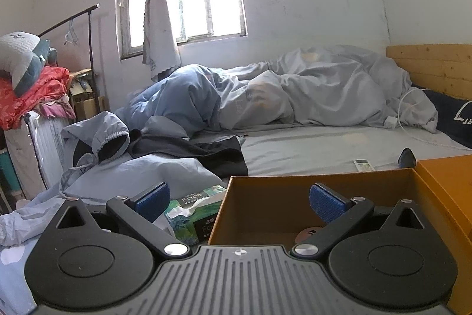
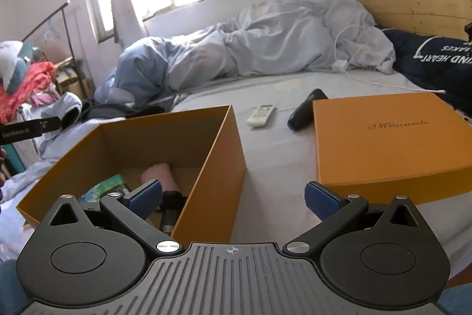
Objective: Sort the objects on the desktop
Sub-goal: 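Withdraw the right gripper from the brown box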
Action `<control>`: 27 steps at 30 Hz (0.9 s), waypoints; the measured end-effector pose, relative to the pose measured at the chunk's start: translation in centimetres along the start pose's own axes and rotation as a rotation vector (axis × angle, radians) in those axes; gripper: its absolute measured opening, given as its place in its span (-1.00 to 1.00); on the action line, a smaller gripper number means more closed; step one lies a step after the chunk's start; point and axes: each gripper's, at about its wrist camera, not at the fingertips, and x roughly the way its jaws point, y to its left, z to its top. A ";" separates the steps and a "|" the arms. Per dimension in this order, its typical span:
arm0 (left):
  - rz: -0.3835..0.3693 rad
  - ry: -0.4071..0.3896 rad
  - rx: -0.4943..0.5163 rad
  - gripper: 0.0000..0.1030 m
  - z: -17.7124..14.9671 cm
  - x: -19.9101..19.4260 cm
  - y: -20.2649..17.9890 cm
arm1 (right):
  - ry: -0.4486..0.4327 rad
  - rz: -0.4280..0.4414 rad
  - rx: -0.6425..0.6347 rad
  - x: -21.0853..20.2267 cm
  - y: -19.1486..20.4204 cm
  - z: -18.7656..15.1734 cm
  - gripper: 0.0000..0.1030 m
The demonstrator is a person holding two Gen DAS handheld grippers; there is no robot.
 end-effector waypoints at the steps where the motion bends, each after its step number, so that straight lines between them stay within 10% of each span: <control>1: -0.001 0.002 0.001 1.00 0.0 0.0 0.0 | 0.002 0.001 0.002 0.1 0.0 0.0 1.00; 27: -0.035 0.055 0.087 1.00 -1.2 0.2 -2.3 | 0.022 0.004 0.021 0.7 -0.8 0.3 1.00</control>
